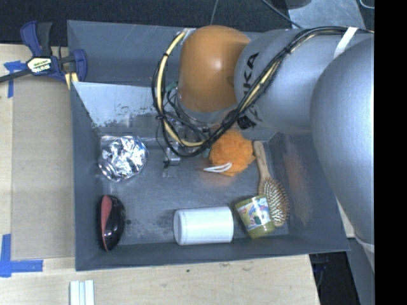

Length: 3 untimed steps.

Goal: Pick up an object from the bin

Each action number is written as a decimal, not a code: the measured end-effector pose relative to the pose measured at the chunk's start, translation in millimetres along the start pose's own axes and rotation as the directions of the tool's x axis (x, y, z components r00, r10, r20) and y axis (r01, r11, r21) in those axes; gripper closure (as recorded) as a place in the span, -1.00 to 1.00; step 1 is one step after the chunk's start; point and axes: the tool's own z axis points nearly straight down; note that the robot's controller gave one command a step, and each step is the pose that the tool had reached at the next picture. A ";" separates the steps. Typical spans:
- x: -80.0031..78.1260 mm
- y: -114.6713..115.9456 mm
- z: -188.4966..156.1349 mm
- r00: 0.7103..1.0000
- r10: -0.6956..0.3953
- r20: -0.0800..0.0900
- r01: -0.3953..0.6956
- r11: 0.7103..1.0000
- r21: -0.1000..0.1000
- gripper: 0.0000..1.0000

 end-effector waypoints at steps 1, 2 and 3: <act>-5.3 -68.7 12.6 0.999 -0.041 0.000 0.041 0.999 0.000 -1.00; -11.4 -156.8 -14.1 0.981 -0.193 0.007 0.193 0.981 0.005 -1.00; -10.9 -152.0 -13.0 0.981 -0.196 0.005 0.196 0.981 0.001 1.00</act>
Offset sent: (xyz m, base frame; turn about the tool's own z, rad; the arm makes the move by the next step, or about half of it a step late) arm 0.0046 -0.0638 -0.0120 -0.0465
